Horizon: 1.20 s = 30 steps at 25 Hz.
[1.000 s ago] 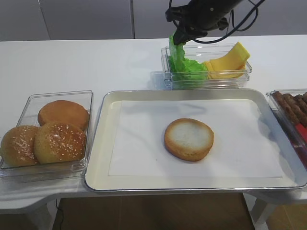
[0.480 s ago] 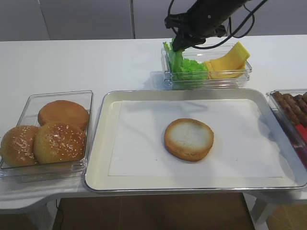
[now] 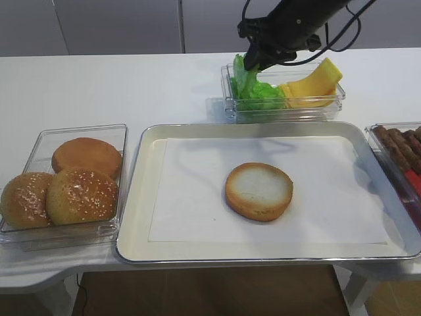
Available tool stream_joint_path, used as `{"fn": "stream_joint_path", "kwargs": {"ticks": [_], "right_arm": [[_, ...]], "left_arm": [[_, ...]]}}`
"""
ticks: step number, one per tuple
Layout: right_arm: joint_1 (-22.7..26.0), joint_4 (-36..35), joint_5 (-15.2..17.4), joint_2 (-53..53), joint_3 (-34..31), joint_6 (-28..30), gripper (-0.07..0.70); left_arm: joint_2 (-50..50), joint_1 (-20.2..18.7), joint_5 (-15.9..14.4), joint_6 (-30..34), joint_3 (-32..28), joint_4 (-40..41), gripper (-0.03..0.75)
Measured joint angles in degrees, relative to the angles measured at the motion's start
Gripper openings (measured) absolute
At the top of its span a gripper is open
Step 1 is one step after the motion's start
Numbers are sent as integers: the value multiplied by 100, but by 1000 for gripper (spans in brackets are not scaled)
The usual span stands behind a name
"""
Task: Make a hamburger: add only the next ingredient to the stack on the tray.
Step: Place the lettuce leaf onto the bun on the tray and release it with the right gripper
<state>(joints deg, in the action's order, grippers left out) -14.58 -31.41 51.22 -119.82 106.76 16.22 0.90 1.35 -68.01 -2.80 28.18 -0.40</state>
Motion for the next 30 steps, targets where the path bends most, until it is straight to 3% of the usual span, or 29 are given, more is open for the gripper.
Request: {"fn": "stream_joint_path", "kwargs": {"ticks": [6,12,18,21,26,30], "right_arm": [[27,-319,19,0,0,12,225],[27,-432,19,0,0,72,335],[27,-554,19,0,0,84,349],[27,-634,66,0,0,84,295],[27,-646,145,0,0,84,64],[27,-655,145,0,0,106,15]], "left_arm": [[0,0,0,0,0,0,417],[0,0,0,0,0,0,417],[0,0,0,0,0,0,417],[0,0,0,0,0,0,417],[0,0,0,0,0,0,417],[0,0,0,0,0,0,417]]}}
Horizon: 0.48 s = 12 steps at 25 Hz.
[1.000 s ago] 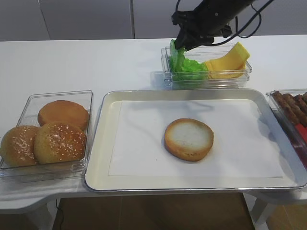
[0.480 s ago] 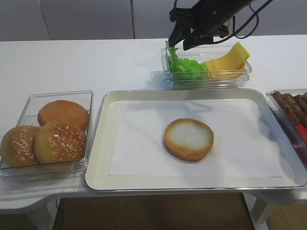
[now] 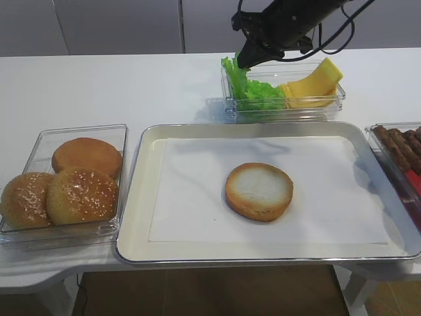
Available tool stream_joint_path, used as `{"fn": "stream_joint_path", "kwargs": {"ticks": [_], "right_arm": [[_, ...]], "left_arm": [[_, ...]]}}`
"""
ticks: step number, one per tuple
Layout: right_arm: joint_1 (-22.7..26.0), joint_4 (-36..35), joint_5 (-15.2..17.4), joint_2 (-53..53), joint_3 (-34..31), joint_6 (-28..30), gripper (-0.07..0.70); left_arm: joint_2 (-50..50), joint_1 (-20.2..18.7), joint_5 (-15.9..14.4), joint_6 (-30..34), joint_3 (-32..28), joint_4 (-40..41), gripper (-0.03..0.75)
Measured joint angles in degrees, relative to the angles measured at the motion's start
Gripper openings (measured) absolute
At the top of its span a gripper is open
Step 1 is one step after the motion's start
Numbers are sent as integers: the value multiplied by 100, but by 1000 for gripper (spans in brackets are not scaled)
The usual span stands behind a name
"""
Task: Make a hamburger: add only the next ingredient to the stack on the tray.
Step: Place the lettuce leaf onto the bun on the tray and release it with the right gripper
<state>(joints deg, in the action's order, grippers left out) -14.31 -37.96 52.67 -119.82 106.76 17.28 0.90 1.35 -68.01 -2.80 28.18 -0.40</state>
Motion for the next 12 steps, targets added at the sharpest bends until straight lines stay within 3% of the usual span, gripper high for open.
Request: {"fn": "stream_joint_path", "kwargs": {"ticks": [12], "right_arm": [[0,-73,4,0,0,1,10]], "left_arm": [[0,0,0,0,0,0,417]]}}
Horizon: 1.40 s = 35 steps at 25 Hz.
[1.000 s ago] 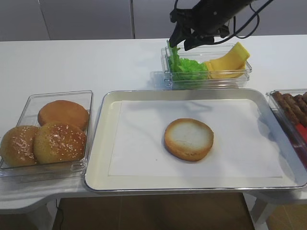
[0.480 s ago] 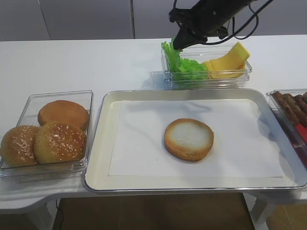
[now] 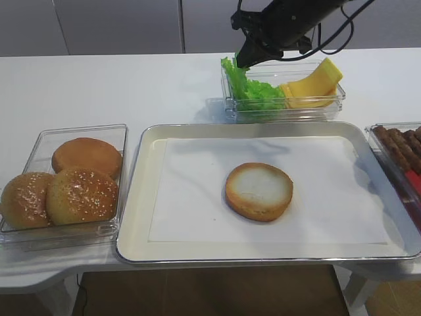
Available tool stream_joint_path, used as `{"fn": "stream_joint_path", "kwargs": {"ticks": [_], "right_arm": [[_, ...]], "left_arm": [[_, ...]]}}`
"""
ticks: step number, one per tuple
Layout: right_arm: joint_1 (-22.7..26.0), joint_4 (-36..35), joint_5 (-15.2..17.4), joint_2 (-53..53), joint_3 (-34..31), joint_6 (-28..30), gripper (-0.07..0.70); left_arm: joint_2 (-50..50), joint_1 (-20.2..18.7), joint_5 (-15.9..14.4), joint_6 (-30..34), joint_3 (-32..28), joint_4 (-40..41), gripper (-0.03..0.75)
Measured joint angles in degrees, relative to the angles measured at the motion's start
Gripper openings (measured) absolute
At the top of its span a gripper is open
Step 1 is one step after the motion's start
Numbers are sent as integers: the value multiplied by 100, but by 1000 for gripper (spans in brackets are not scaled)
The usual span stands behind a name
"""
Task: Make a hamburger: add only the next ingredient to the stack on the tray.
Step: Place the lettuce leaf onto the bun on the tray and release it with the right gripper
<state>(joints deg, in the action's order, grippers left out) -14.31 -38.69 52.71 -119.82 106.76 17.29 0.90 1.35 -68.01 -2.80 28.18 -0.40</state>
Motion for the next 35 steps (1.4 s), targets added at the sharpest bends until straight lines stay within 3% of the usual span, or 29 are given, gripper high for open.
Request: {"fn": "stream_joint_path", "kwargs": {"ticks": [17,26,29,35], "right_arm": [[0,340,77,675,0,-10,9],[0,639,575,1451,-35,-166,8],[0,721,655,1829,-341,-243,8],[0,730,657,2794,-1689,-271,8]], "left_arm": [[0,0,0,0,0,0,417],[0,0,0,0,0,0,417],[0,0,0,0,0,0,417],[0,0,0,0,0,0,417]]}}
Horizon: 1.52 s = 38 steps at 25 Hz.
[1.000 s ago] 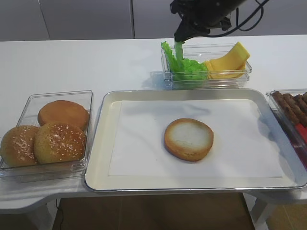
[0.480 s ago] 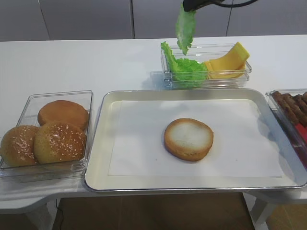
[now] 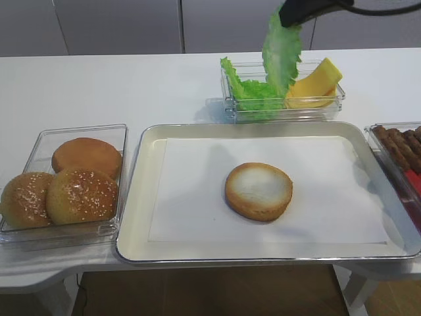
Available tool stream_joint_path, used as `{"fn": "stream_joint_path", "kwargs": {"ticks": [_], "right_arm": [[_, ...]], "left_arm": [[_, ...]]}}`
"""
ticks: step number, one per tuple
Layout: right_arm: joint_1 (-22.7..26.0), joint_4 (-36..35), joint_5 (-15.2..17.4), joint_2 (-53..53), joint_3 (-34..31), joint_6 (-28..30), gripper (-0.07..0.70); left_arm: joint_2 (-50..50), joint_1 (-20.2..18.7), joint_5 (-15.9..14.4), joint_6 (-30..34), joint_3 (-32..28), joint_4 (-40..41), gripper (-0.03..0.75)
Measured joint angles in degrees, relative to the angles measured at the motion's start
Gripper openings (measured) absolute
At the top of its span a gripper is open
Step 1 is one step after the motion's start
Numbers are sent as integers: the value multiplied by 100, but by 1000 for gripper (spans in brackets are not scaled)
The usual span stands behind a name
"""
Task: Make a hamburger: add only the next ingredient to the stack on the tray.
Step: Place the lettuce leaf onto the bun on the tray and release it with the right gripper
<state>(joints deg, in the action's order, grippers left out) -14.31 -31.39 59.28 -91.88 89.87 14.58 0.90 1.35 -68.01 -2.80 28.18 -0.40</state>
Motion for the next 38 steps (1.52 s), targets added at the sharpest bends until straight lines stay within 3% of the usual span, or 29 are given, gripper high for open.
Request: {"fn": "stream_joint_path", "kwargs": {"ticks": [10,18,26,38], "right_arm": [[0,89,-651,1447,-2352,0,8],[0,136,-1317,1592,-3261,-9,8],[-13,66,-1590,1298,-3405,104,8],[-702,-444,-1974,721,-3405,149,8]], "left_arm": [[0,0,0,0,0,0,417],[0,0,0,0,0,0,417],[0,0,0,0,0,0,417],[0,0,0,0,0,0,417]]}}
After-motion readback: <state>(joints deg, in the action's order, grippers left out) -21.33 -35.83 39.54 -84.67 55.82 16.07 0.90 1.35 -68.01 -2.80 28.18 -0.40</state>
